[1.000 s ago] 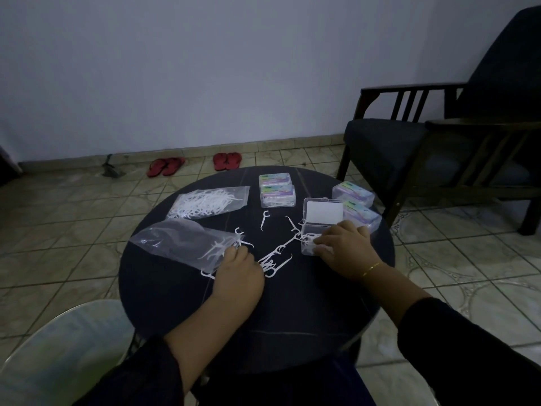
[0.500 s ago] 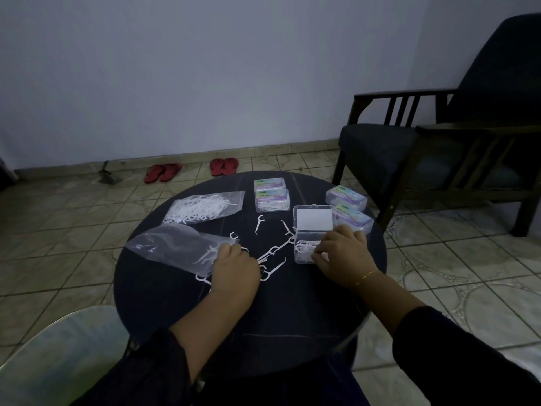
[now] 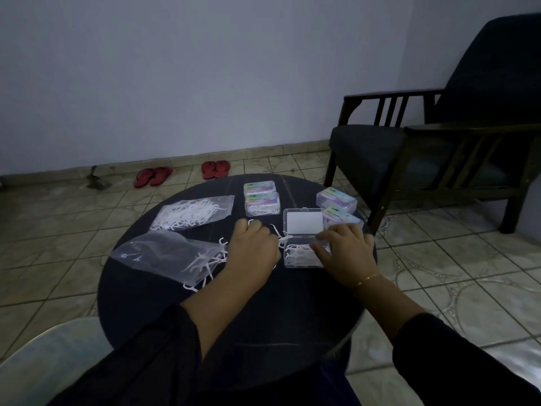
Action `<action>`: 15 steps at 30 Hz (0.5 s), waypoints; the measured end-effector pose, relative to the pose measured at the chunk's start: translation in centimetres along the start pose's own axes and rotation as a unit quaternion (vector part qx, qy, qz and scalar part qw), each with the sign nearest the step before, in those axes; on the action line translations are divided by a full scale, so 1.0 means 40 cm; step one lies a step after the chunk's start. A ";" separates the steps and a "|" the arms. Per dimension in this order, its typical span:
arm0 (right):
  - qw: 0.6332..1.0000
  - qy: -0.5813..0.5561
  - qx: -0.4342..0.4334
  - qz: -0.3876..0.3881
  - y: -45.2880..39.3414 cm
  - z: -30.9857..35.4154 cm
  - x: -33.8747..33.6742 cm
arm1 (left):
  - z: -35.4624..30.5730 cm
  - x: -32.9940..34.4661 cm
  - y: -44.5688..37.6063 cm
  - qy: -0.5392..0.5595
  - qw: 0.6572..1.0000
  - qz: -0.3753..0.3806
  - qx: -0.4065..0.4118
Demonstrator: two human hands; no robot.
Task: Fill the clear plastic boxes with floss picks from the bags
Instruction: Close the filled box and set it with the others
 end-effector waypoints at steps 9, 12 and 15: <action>0.999 -0.017 0.033 -0.016 -0.001 -0.037 -0.002 | -0.093 0.048 -0.088 0.045 0.995 -0.073 0.050; 1.000 -0.015 0.024 -0.006 0.010 -0.038 0.007 | -0.088 0.071 -0.065 0.086 0.994 -0.069 -0.004; 1.000 -0.017 0.022 -0.008 0.018 -0.036 0.016 | -0.068 0.094 -0.032 0.189 0.978 -0.051 -0.075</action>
Point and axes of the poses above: each hand's wrist, its own y-axis away from the middle knuckle, its own x-axis out of the palm, z = x × y, the point moved 4 cm from there along -y, towards the middle knuckle, and after that the axes turned 13 degrees about x, right-handed, at the moved point
